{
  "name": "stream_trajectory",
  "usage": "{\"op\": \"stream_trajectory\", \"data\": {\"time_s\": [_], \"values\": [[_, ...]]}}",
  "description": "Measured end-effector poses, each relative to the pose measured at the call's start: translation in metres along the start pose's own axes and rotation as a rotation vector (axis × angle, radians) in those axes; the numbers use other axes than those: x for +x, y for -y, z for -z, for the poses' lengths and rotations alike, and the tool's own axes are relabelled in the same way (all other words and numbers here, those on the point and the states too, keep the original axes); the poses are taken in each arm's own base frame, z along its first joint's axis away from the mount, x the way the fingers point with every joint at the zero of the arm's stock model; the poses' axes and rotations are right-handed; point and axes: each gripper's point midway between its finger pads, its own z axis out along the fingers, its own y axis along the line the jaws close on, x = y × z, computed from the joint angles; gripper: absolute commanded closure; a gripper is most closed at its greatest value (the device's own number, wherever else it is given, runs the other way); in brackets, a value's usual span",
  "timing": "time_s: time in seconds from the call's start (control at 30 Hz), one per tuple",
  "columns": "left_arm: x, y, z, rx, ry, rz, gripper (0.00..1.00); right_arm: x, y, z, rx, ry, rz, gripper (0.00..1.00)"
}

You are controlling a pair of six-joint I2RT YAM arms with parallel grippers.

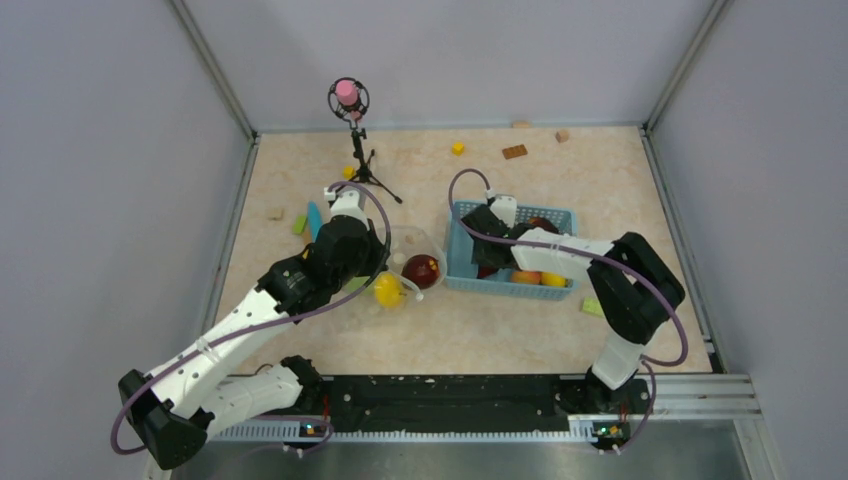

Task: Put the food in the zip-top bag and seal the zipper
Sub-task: Pick up the fake vegetable from the bin, then place the fake vegetable in the zipper food storage bag.

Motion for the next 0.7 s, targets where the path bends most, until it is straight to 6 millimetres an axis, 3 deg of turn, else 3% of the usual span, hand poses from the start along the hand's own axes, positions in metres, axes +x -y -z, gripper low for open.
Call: {"op": "stream_trajectory", "data": {"time_s": [0.2,0.37,0.53,0.7], "values": [[0.000,0.000,0.000,-0.001,0.000,0.000,1.00,-0.015,0.004,0.023,-0.052,0.063,-0.002,0.83],[0.001,0.000,0.000,0.001,-0.003,-0.001,1.00,-0.038,0.001,0.055,-0.165,0.166,-0.006,0.82],[0.001,0.000,-0.001,0.002,-0.004,-0.001,1.00,-0.057,-0.018,0.106,-0.436,0.290,0.019,0.81],[0.001,0.001,-0.001,0.004,-0.006,-0.001,1.00,-0.064,-0.055,0.155,-0.755,0.374,0.081,0.81]]}}
